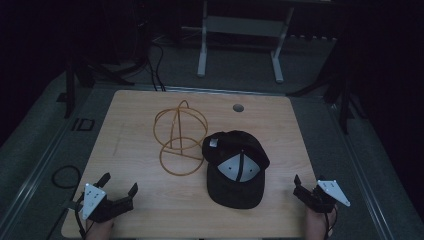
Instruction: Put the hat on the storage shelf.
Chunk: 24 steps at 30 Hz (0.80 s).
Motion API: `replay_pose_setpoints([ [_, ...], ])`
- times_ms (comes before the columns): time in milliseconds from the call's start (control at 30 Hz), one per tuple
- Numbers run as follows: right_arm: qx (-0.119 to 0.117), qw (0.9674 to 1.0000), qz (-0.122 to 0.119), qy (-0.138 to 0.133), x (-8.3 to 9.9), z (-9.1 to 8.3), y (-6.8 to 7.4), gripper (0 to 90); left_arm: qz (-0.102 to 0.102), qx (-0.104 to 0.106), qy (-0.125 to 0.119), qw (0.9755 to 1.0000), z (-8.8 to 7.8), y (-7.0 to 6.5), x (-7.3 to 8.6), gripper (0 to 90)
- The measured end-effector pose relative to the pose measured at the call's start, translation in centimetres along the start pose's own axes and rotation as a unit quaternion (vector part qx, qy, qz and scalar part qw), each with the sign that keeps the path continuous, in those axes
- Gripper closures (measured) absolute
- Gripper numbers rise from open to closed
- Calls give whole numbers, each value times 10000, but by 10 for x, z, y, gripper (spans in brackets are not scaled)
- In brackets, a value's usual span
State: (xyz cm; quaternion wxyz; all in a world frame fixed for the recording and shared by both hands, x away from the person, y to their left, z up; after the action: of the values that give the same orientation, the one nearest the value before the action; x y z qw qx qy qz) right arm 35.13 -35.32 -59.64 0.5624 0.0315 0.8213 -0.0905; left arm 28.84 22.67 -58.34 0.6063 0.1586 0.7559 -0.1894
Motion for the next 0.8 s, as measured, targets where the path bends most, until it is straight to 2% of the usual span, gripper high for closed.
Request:
replay_pose_setpoints([
  [200,-141,9998,95,47,0,0,1,131,-13,68,6,10000,1,-1,0,8],
  [233,-141,9998,95,47,0,0,1,131,-69,143,-1,9999,2,-3,0,8],
  [300,-250,9994,217,100,1,1,0,132,-43,164,45,9998,2,-4,1,8],
  [467,-231,9994,263,30,-2,0,-2,132,20,188,90,9998,3,-7,2,8],
  [633,-132,9995,276,43,-3,-2,-6,132,-23,160,107,9998,3,-4,3,8],
  [800,-372,9987,310,165,-11,-9,-1,134,-11,166,114,9998,3,-4,3,8],
])
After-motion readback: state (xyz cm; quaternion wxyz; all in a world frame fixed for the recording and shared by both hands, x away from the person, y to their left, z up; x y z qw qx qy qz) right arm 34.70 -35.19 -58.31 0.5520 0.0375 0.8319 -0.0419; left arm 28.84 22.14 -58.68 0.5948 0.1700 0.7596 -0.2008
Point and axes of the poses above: each handheld gripper's, and its own axes: z roughly forward along the jaws, x roughly out of its underside, y roughly to its left, the point moved 10 cm from there along z, roughly forward along the jaws, and after that the axes turned 12 degrees about x, right-handed, at the moved point
